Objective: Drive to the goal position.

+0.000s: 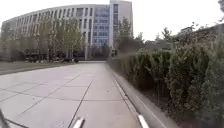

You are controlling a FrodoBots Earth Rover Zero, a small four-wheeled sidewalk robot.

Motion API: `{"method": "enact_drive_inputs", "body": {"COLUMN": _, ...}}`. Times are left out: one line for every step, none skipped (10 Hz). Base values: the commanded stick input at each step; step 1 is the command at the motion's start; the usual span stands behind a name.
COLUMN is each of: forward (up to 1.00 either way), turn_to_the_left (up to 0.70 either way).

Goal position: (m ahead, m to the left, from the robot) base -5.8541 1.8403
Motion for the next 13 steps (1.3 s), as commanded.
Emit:
{"method": "enact_drive_inputs", "body": {"forward": 0.00, "turn_to_the_left": 0.00}}
{"method": "enact_drive_inputs", "body": {"forward": 0.00, "turn_to_the_left": 0.00}}
{"method": "enact_drive_inputs", "body": {"forward": 0.00, "turn_to_the_left": 0.00}}
{"method": "enact_drive_inputs", "body": {"forward": 0.00, "turn_to_the_left": 0.00}}
{"method": "enact_drive_inputs", "body": {"forward": 0.00, "turn_to_the_left": 0.00}}
{"method": "enact_drive_inputs", "body": {"forward": 0.00, "turn_to_the_left": 0.00}}
{"method": "enact_drive_inputs", "body": {"forward": 0.00, "turn_to_the_left": 0.00}}
{"method": "enact_drive_inputs", "body": {"forward": 0.02, "turn_to_the_left": 0.00}}
{"method": "enact_drive_inputs", "body": {"forward": 0.00, "turn_to_the_left": 0.00}}
{"method": "enact_drive_inputs", "body": {"forward": 0.00, "turn_to_the_left": 0.00}}
{"method": "enact_drive_inputs", "body": {"forward": 0.00, "turn_to_the_left": 0.00}}
{"method": "enact_drive_inputs", "body": {"forward": 0.00, "turn_to_the_left": 0.00}}
{"method": "enact_drive_inputs", "body": {"forward": 0.03, "turn_to_the_left": 0.00}}
